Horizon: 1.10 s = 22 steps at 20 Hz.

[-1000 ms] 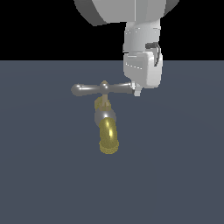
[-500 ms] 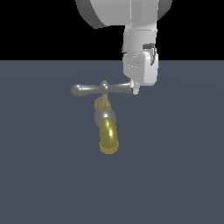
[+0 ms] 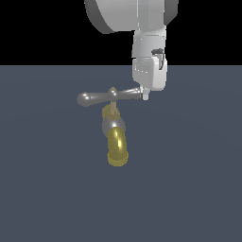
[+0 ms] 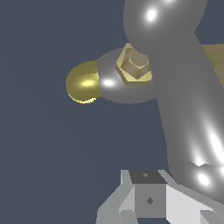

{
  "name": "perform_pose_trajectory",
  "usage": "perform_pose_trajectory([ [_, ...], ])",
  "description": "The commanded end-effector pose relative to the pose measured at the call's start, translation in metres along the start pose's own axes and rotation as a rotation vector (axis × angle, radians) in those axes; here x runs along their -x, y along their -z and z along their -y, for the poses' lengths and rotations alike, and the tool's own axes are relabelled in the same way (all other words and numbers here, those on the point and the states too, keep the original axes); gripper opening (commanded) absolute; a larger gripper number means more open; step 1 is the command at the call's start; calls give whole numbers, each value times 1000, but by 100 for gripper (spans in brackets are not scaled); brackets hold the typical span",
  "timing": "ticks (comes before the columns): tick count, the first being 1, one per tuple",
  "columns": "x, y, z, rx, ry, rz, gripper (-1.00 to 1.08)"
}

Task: Turn on the faucet by rotating a designated handle.

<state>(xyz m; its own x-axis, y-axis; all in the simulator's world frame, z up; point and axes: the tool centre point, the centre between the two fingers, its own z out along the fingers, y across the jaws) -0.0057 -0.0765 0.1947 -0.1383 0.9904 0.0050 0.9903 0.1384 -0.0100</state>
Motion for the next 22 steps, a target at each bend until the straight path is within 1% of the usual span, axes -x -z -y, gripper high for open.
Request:
perform_pose_trajectory([
  [1,1,2,-12,10,2,5,-100],
  [9,4,2,-34,10,2,5,-100],
  [10,4,2,-34,10,2,5,-100],
  [11,11,0,-26,0,-11,5,-100],
  [22,-19,1,-65,5,-4,5,-100],
])
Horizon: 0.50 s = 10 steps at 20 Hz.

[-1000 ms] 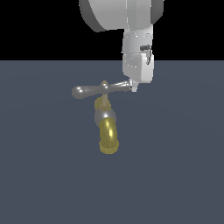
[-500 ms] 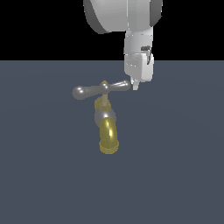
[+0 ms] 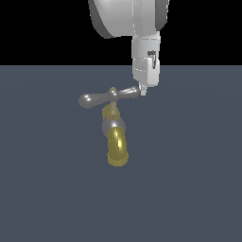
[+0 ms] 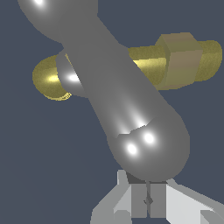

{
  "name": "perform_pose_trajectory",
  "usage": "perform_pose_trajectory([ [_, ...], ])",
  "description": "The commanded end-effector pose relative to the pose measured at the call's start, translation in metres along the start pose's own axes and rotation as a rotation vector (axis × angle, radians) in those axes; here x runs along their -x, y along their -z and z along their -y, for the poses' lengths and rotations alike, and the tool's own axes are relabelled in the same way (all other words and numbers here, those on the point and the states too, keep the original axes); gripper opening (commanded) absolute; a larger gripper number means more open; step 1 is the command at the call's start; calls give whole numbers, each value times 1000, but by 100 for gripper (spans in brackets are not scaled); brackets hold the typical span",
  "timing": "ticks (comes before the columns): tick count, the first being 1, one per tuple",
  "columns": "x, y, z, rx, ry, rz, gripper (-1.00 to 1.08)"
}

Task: Turn on the faucet by rotating a designated handle.

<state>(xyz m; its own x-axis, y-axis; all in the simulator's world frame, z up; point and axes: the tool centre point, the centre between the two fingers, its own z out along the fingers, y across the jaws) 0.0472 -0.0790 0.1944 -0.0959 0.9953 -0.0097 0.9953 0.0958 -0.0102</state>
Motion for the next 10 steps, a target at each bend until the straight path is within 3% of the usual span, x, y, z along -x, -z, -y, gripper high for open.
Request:
perform_pose_trajectory([
  [1,-32,1,-15,6,39,-10,-100],
  [10,-55,3,-43,10,44,-10,-100],
])
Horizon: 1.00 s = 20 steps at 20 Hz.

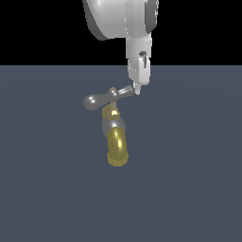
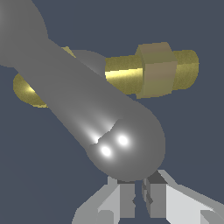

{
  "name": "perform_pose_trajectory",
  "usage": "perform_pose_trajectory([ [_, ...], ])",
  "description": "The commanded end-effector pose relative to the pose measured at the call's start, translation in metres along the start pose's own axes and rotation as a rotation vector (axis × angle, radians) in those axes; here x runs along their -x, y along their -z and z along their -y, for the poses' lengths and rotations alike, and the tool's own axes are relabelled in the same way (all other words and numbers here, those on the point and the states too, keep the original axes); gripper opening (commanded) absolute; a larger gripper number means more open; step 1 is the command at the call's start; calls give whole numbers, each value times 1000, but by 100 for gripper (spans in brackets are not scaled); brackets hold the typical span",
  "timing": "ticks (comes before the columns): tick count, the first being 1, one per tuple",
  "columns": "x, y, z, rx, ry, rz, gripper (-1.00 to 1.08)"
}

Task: Turn on the faucet by rotating a designated handle.

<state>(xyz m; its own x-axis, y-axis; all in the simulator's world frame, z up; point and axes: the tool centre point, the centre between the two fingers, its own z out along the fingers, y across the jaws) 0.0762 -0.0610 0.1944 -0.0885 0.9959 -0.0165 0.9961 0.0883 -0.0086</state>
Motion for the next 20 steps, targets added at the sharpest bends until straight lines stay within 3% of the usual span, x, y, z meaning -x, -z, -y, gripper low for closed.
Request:
perform_pose_trajectory([
  [1,-43,3,-15,9,52,-16,-100],
  [2,-43,3,-15,9,52,-16,-100],
  [3,-7,0,-5,0,5,-1,-100],
  [17,-128,4,-23,9,51,-16,-100],
  [18,-128,4,-23,9,51,-16,-100],
  [19,-61,1,-19,6,-31,15,-100],
  [20,-66,1,-17,6,-28,14,-100],
])
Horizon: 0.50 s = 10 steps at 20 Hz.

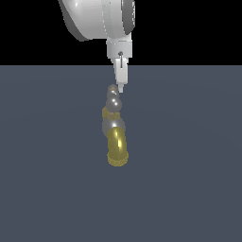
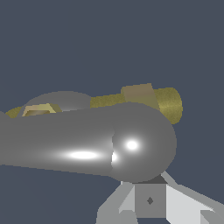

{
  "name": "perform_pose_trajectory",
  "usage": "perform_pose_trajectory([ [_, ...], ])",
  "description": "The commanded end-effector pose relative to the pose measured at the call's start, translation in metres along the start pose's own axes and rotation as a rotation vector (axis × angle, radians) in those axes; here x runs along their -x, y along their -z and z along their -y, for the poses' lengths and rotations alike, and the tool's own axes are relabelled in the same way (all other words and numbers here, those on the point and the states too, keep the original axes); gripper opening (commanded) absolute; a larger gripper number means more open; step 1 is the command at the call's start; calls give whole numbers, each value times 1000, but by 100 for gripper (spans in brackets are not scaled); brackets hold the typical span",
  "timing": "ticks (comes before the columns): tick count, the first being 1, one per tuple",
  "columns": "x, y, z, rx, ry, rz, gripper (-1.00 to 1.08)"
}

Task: Turn on the faucet by rotating a designated handle.

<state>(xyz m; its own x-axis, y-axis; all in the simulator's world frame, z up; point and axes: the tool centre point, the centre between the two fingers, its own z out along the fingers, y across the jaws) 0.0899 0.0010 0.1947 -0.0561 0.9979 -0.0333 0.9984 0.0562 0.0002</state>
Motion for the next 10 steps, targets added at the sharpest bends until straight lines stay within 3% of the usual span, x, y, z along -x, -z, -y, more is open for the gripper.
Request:
perform_pose_trajectory([
  [1,-10,0,4,-2,7,-4,-100],
  [10,-54,2,22,-1,35,-14,-100],
])
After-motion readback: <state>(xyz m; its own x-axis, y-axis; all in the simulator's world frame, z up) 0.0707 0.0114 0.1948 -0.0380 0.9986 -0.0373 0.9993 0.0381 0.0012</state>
